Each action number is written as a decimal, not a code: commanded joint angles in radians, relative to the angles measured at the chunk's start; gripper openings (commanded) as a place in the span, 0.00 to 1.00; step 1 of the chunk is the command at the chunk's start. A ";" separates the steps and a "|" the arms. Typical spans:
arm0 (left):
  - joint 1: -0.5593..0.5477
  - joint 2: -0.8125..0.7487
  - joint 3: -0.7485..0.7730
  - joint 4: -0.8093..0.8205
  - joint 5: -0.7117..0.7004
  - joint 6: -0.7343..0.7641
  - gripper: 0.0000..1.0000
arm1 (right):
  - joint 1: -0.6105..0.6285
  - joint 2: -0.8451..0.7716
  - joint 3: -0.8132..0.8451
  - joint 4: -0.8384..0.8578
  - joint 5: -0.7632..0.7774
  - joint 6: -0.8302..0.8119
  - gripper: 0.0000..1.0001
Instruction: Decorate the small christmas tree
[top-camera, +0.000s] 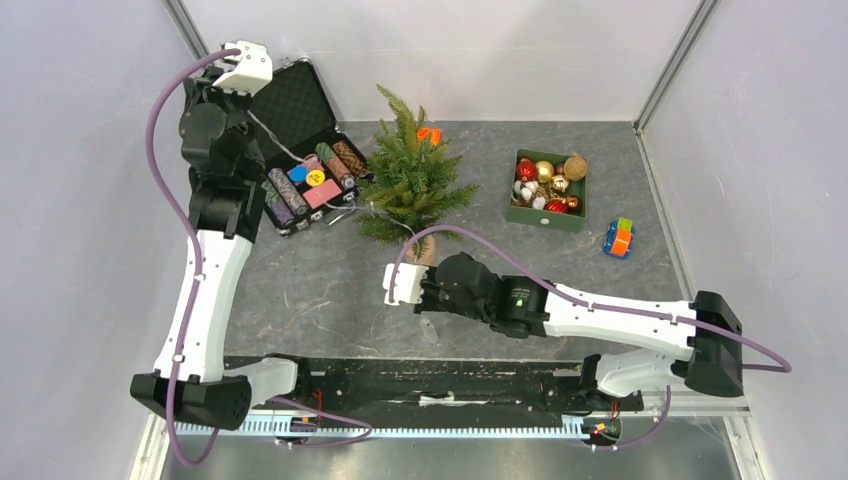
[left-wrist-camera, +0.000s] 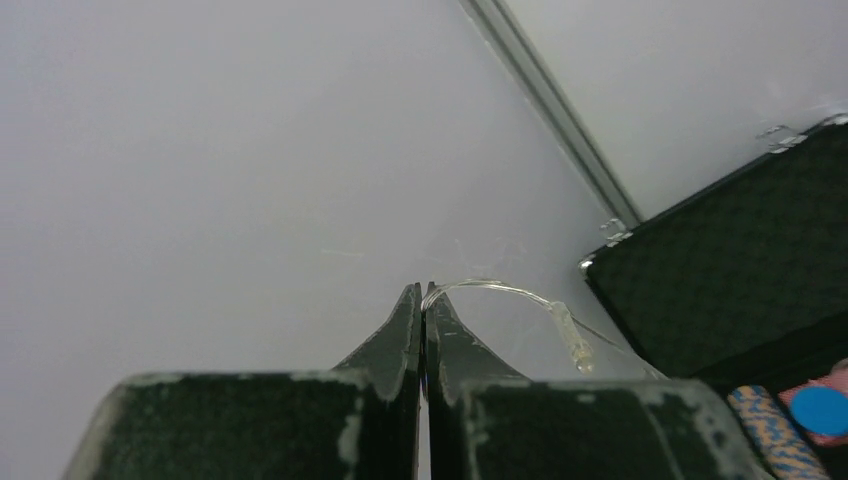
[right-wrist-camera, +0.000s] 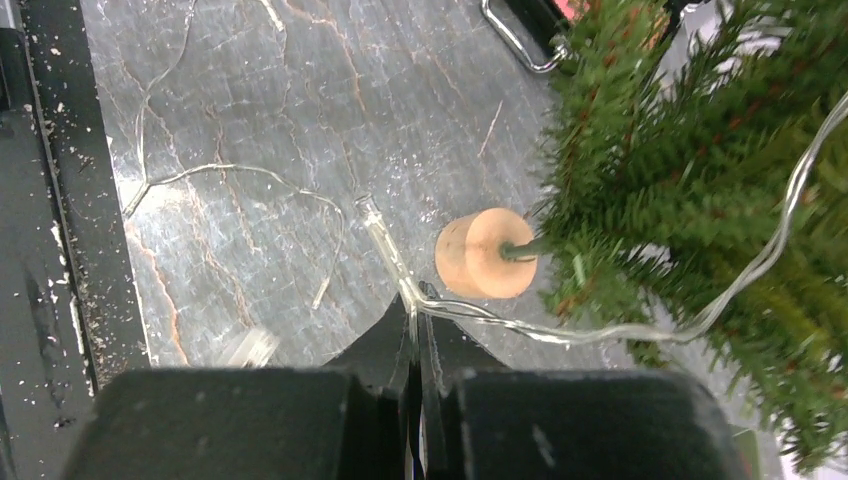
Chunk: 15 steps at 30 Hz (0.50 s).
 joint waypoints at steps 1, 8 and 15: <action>0.030 -0.061 0.026 0.031 0.081 -0.172 0.02 | 0.000 -0.095 -0.089 0.167 0.008 0.049 0.00; 0.031 -0.067 0.355 -0.323 0.204 -0.312 0.02 | 0.000 -0.162 -0.050 0.185 0.057 0.021 0.00; 0.030 -0.052 0.391 -0.241 0.096 -0.202 0.02 | -0.009 -0.215 -0.030 0.171 0.131 0.012 0.00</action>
